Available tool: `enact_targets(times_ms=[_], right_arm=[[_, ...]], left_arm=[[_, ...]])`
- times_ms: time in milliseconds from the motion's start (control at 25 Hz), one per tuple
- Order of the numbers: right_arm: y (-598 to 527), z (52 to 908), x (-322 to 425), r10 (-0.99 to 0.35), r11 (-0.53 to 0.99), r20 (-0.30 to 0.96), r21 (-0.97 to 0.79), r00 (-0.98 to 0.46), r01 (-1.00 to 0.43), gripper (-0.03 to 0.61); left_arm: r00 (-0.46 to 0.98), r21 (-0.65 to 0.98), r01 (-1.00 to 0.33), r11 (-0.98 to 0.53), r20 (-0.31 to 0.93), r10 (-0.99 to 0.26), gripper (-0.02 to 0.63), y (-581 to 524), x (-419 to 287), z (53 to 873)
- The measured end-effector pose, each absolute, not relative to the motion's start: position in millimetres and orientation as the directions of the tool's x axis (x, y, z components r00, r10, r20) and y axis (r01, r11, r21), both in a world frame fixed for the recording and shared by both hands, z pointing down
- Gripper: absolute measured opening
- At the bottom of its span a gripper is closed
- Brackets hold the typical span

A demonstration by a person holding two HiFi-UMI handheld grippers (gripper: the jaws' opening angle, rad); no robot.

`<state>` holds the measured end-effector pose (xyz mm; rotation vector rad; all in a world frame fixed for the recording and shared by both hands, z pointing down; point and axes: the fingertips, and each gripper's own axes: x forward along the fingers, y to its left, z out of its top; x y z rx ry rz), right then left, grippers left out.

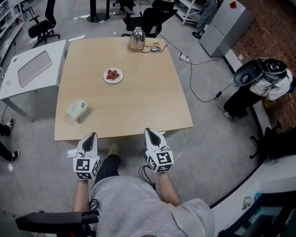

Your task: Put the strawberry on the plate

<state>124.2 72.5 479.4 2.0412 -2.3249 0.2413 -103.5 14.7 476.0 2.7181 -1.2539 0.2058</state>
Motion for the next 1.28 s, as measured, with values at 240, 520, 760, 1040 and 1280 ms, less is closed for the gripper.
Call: enact_targets(times_ms=[240,520,760,1040,1280], right_arm=[[82.2,486.3,120.6,-0.979,0.122,0.151,-0.101,-0.137,-0.987,0.006],[84.6,489.6,119.2,-0.972,0.147,0.166,-0.122,-0.166,-0.982,0.006],[83.8,490.7,116.4,-0.97,0.153,0.167,-0.132,-0.174,-0.979,0.006],[83.4,492.9,114.3,-0.969,0.156,0.173,-0.128,-0.177,-0.979,0.006],[84.1,492.1,114.2,-0.969,0.158,0.171,-0.129,-0.179,-0.979,0.006]], left_arm=[[0.64,0.069,-0.766,-0.638,0.174,-0.749,0.02,19.2,-105.4,472.4],[0.638,0.066,-0.768,-0.637,0.174,-0.751,0.02,24.8,-103.8,471.4],[0.634,0.064,-0.771,-0.634,0.18,-0.753,0.02,26.3,-106.9,471.4],[0.631,0.062,-0.773,-0.632,0.179,-0.755,0.02,27.2,-108.9,471.6],[0.632,0.059,-0.772,-0.633,0.18,-0.754,0.02,28.7,-108.2,471.9]])
